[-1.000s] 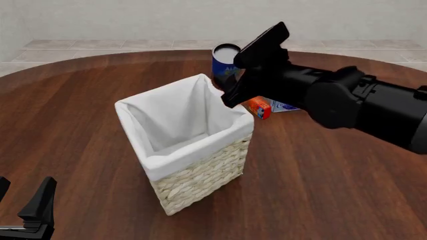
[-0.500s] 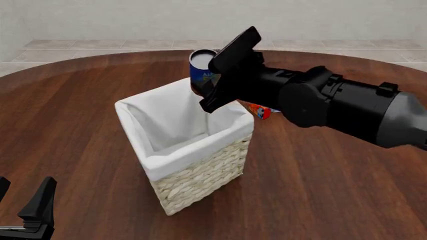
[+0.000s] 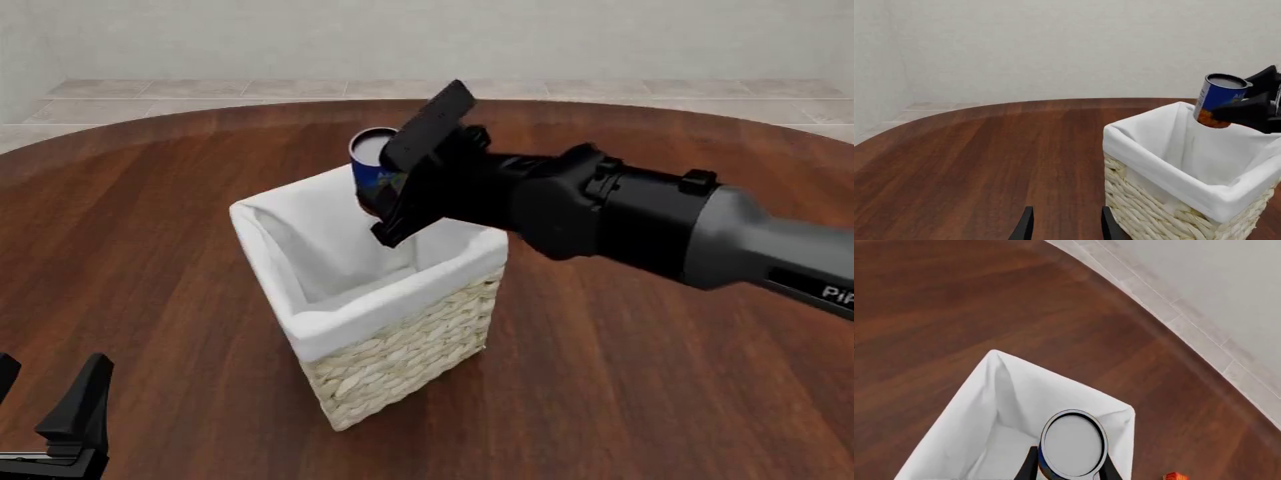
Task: Pick up the alphabet soup and put it in the basket.
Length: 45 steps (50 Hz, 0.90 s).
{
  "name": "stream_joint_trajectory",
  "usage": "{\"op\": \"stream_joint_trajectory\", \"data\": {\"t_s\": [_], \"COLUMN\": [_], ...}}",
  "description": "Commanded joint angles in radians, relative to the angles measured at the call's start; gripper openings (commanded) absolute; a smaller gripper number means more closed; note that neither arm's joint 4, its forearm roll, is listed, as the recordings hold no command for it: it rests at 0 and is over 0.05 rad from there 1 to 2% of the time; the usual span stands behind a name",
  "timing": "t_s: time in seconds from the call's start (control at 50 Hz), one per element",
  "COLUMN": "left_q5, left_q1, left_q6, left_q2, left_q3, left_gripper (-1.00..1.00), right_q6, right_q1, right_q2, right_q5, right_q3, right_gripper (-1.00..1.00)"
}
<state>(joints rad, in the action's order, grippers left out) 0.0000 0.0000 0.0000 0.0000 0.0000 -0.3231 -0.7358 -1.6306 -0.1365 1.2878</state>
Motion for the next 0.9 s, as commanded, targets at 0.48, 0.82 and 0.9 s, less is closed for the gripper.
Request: {"op": "stream_joint_trajectory", "data": {"t_s": [0.48, 0.82, 0.9], "left_q5": [0.0, 0.0, 0.0], "left_q1": [0.0, 0.0, 0.0], "left_q6": [0.0, 0.0, 0.0], "left_q2": [0.0, 0.0, 0.0], "left_q3": [0.0, 0.0, 0.0], "left_gripper": [1.0, 1.0, 1.0], "right_q6": [0.004, 0.0, -0.001], "right_q1": [-0.039, -0.043, -0.039], "right_q2": [-0.11, -0.166, -0.175], "right_q5": [-0.022, -0.058, -0.066], "right_q3": [0.045, 0.066, 0.072], "right_gripper": [-1.0, -1.0, -1.0]}}
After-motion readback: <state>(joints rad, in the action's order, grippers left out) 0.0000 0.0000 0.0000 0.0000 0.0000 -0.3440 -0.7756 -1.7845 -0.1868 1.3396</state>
